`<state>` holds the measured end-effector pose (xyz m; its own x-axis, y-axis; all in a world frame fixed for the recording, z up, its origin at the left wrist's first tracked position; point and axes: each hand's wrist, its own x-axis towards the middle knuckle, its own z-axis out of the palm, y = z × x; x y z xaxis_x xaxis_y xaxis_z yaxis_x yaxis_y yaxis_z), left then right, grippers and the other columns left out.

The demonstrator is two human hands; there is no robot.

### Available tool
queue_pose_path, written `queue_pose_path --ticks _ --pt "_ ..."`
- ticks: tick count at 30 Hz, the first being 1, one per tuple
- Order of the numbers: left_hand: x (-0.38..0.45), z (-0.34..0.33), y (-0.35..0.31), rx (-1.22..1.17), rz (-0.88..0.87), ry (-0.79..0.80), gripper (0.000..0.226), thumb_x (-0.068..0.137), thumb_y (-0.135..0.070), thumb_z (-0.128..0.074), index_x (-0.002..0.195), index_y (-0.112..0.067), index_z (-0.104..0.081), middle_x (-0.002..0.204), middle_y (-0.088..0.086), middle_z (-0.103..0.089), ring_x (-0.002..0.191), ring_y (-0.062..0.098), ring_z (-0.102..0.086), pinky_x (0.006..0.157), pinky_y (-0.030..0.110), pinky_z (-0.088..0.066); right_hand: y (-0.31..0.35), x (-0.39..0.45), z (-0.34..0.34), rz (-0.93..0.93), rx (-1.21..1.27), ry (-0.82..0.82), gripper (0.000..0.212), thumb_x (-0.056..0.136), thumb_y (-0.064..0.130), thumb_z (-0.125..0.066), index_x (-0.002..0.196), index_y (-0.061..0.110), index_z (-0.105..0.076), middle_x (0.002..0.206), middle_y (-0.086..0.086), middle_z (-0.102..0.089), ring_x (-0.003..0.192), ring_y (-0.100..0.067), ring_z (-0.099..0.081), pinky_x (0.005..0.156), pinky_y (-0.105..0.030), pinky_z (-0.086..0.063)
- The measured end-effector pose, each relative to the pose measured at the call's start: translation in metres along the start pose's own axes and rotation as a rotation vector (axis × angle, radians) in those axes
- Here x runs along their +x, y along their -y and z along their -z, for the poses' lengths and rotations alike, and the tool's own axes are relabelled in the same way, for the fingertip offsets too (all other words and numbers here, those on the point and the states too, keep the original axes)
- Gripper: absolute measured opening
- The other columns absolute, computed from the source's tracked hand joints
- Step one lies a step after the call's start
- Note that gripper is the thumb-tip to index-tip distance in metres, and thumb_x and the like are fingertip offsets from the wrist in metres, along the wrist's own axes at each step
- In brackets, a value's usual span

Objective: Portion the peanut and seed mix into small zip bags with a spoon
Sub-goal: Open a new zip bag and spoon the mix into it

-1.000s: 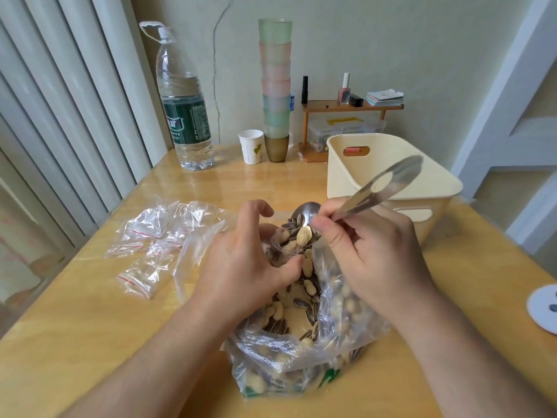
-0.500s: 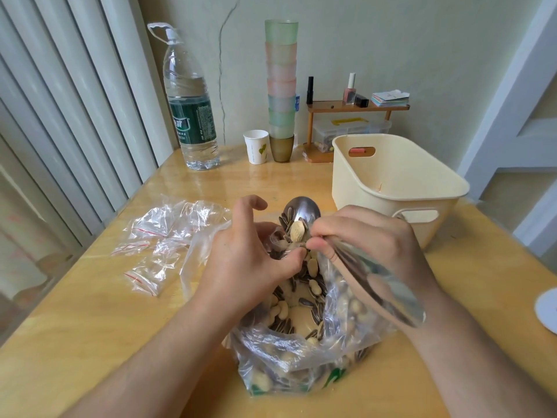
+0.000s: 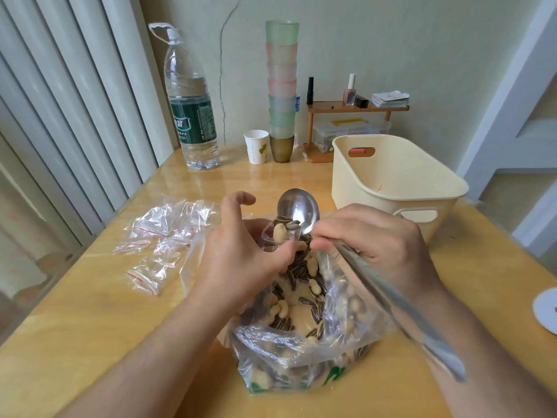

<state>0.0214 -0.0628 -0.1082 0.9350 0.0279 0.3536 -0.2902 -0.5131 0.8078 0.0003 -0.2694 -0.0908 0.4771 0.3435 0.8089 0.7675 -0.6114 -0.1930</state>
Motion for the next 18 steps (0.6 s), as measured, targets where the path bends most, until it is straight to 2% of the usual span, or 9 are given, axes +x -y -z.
queue_pose_path --ticks 6,9,11,13,14,16,18 --pt "-0.001 0.000 -0.001 -0.008 0.013 -0.008 0.080 0.071 -0.039 -0.093 0.127 -0.035 -0.037 0.087 -0.019 -0.070 0.082 -0.010 -0.065 0.065 0.004 -0.046 0.000 -0.001 0.001 -0.035 -0.007 -0.030 0.007 0.092 0.010 -0.077 0.097 0.006 -0.081 0.092 -0.002 -0.073 0.080 -0.009 -0.065 0.077 -0.011 -0.046" --pt "0.000 0.001 -0.001 -0.035 0.013 -0.014 0.079 0.071 -0.041 -0.092 0.128 -0.037 -0.037 0.090 -0.018 -0.073 0.082 -0.005 -0.068 0.067 0.009 -0.051 0.000 -0.002 -0.001 -0.079 0.079 -0.072 0.008 0.095 0.014 -0.076 0.097 0.008 -0.081 0.090 -0.001 -0.073 0.081 -0.015 -0.069 0.071 -0.024 -0.054" --pt "0.000 0.001 0.000 -0.119 0.031 0.001 0.079 0.071 -0.039 -0.093 0.128 -0.037 -0.038 0.094 -0.016 -0.077 0.082 0.005 -0.073 0.075 0.024 -0.060 -0.001 -0.002 0.001 -0.127 0.118 -0.140 0.011 0.097 0.018 -0.074 0.099 0.009 -0.080 0.085 0.002 -0.073 0.080 -0.015 -0.071 0.068 -0.035 -0.056" --pt "0.001 0.001 0.000 -0.238 0.054 0.020 0.079 0.072 -0.037 -0.094 0.128 -0.035 -0.038 0.099 -0.013 -0.079 0.085 0.018 -0.076 0.083 0.046 -0.063 -0.004 -0.002 0.002 -0.171 0.130 -0.203 0.016 0.098 0.021 -0.070 0.103 0.009 -0.079 0.084 0.003 -0.072 0.079 -0.014 -0.072 0.067 -0.039 -0.057" --pt "0.002 0.002 -0.001 -0.292 0.061 0.020 0.078 0.074 -0.033 -0.093 0.129 -0.034 -0.038 0.101 -0.011 -0.080 0.087 0.022 -0.077 0.086 0.050 -0.063 -0.006 -0.002 0.003 -0.197 0.138 -0.221 0.017 0.100 0.022 -0.069 0.105 0.009 -0.078 0.086 0.004 -0.072 0.078 -0.014 -0.072 0.067 -0.040 -0.058" --pt "0.005 0.005 -0.003 -0.419 0.070 -0.015 0.074 0.080 -0.022 -0.091 0.131 -0.031 -0.039 0.103 -0.006 -0.081 0.088 0.025 -0.078 0.088 0.050 -0.063 -0.010 -0.004 0.005 -0.247 0.160 -0.229 0.016 0.103 0.024 -0.066 0.107 0.012 -0.075 0.090 0.007 -0.071 0.079 -0.014 -0.072 0.068 -0.040 -0.058" --pt "0.007 0.009 -0.004 -0.575 0.086 -0.078 0.074 0.077 -0.018 -0.089 0.132 -0.028 -0.041 0.102 -0.001 -0.081 0.088 0.022 -0.078 0.085 0.040 -0.062 -0.011 -0.004 0.006 -0.250 0.127 -0.167 0.011 0.102 0.022 -0.067 0.105 0.015 -0.075 0.090 0.008 -0.070 0.081 -0.011 -0.069 0.069 -0.036 -0.056"
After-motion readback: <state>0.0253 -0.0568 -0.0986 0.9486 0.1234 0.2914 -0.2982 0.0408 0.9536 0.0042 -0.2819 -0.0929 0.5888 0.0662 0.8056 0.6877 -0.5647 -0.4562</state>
